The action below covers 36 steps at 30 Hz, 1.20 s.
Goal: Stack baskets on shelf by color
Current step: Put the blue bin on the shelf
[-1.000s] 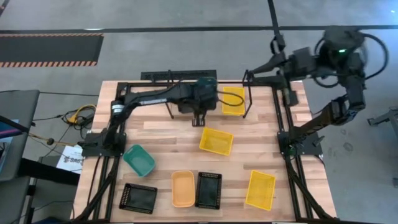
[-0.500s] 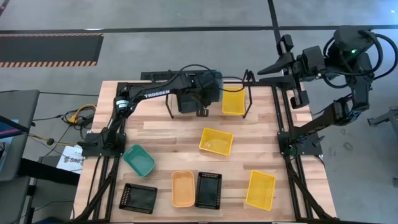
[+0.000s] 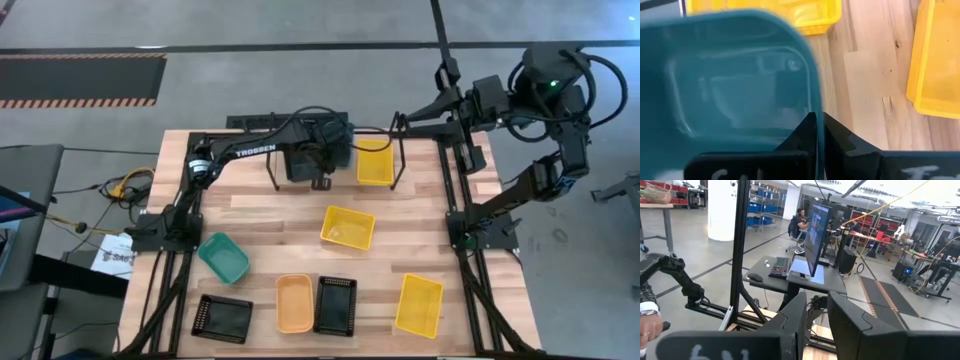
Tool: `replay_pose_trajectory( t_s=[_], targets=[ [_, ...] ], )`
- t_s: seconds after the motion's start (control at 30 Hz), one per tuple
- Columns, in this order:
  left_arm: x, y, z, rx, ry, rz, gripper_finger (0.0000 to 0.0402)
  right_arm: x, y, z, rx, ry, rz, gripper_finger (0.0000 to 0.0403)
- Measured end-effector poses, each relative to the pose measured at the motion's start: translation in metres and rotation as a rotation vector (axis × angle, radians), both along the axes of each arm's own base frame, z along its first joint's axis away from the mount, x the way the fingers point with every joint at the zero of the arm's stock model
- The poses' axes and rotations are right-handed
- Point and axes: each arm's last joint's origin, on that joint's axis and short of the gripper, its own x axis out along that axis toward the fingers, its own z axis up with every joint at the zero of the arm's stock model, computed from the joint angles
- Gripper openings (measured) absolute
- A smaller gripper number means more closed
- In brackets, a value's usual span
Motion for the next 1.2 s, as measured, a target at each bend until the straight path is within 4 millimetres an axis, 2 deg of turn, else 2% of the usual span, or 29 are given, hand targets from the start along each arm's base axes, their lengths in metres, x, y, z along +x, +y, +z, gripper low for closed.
replay_pose_trajectory(
  t_s=[0.13, 0.27, 0.37, 1.2],
  targets=[
    [0.005, 0.000, -0.005, -0.046, -0.031, 0.033, 0.0000, 0.001, 0.000, 0.001, 0.013, -0.005, 0.001, 0.0101],
    [0.011, 0.000, -0.030, -0.101, 0.037, 0.060, 0.0000, 0.000, 0.000, 0.002, 0.013, -0.013, 0.002, 0.0101],
    [0.013, -0.004, -0.041, -0.054, 0.100, 0.076, 0.0000, 0.000, 0.000, 0.001, 0.014, -0.010, 0.002, 0.0101],
    [0.014, -0.009, -0.043, -0.103, 0.104, 0.115, 0.0000, 0.000, 0.000, -0.002, 0.010, 0.021, 0.002, 0.0101]
  ],
)
